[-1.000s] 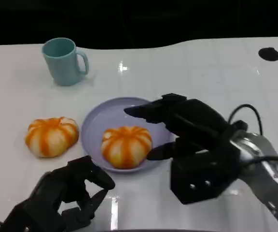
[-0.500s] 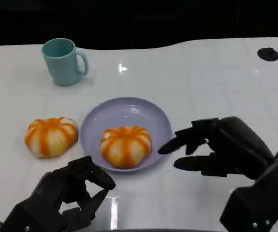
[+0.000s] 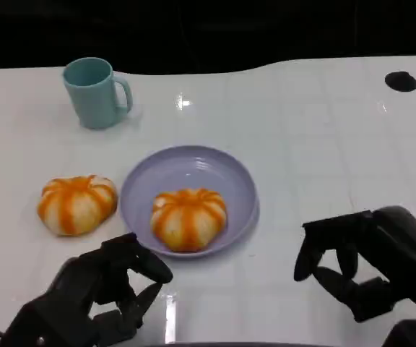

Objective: Grasp the bread from the table and place it into the plate.

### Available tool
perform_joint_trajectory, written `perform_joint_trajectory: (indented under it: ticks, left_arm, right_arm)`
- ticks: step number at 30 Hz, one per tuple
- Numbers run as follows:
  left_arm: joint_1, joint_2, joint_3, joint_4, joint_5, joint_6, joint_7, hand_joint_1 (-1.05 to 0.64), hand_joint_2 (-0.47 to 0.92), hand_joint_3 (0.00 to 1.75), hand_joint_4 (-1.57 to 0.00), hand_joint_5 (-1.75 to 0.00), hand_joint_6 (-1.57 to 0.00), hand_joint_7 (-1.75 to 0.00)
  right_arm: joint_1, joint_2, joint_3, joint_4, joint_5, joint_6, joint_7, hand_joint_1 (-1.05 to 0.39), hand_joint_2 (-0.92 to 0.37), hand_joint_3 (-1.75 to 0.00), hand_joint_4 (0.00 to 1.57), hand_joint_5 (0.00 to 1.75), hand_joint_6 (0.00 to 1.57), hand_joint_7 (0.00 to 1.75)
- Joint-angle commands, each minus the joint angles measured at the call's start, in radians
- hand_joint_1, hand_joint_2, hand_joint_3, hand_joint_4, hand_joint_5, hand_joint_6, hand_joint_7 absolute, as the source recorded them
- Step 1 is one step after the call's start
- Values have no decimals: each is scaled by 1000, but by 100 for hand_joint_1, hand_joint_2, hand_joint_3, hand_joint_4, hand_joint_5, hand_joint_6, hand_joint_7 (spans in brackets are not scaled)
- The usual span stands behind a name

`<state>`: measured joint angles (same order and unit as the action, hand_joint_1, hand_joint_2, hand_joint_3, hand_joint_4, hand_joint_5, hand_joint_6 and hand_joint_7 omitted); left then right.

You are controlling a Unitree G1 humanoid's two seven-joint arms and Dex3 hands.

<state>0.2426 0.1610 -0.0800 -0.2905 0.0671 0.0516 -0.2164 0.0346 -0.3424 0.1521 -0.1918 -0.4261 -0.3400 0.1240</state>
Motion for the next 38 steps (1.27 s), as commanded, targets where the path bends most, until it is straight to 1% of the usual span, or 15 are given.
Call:
perform_joint_trajectory:
  ticks: [1,4,6,10,15,22,27,30,33,35,38]
  left_arm:
    - [5,10,10,-10,-4,6,5,-25,76,75,-72,-175,-64,-127]
    - [6,13,13,-3,-5,-7,3,-26,76,75,-73,-175,-65,-126]
    - [7,13,15,1,-9,-9,1,-26,76,75,-73,-175,-65,-126]
    - [8,16,16,4,-12,-13,-1,-25,75,76,-74,-175,-65,-126]
    - [6,15,14,12,-12,-20,0,-25,76,76,-73,-175,-64,-126]
    - [4,20,13,26,-1,-36,5,-25,75,76,-73,-175,-64,-126]
    - [3,19,16,36,-8,-46,3,-24,75,76,-74,-175,-65,-126]
    - [3,20,14,37,-3,-49,6,-23,75,76,-70,-175,-65,-126]
    - [4,18,15,36,-7,-47,5,-23,75,75,-72,-175,-65,-126]
    - [4,17,16,38,-12,-51,3,-23,75,75,-73,-175,-64,-126]
    - [4,18,16,40,-10,-54,5,-24,75,76,-73,-175,-65,-126]
  right_arm:
    - [61,2,-26,-37,-10,13,-28,0,-20,-140,96,174,89,127]
    - [84,12,-31,-25,-19,-2,-63,1,-23,-137,94,175,84,129]
    - [87,20,-30,0,-36,-20,-98,1,-23,-136,95,175,84,131]
    - [77,20,-24,69,-98,-81,-183,1,-16,-145,98,175,86,139]
    - [59,11,-23,142,-136,-119,-232,-1,-16,-147,99,175,85,139]
    - [46,5,-20,181,-158,-128,-250,0,-18,-141,99,175,87,137]
    - [42,3,-19,187,-167,-132,-255,0,-19,-137,99,175,88,134]
    - [39,4,-20,190,-168,-139,-259,-1,-19,-135,99,175,90,131]
    - [35,2,-23,187,-165,-133,-252,-1,-20,-133,99,175,90,128]
    - [34,3,-25,183,-153,-124,-240,1,-19,-134,99,174,92,126]
    - [33,5,-25,179,-146,-118,-232,3,-15,-140,100,173,95,124]
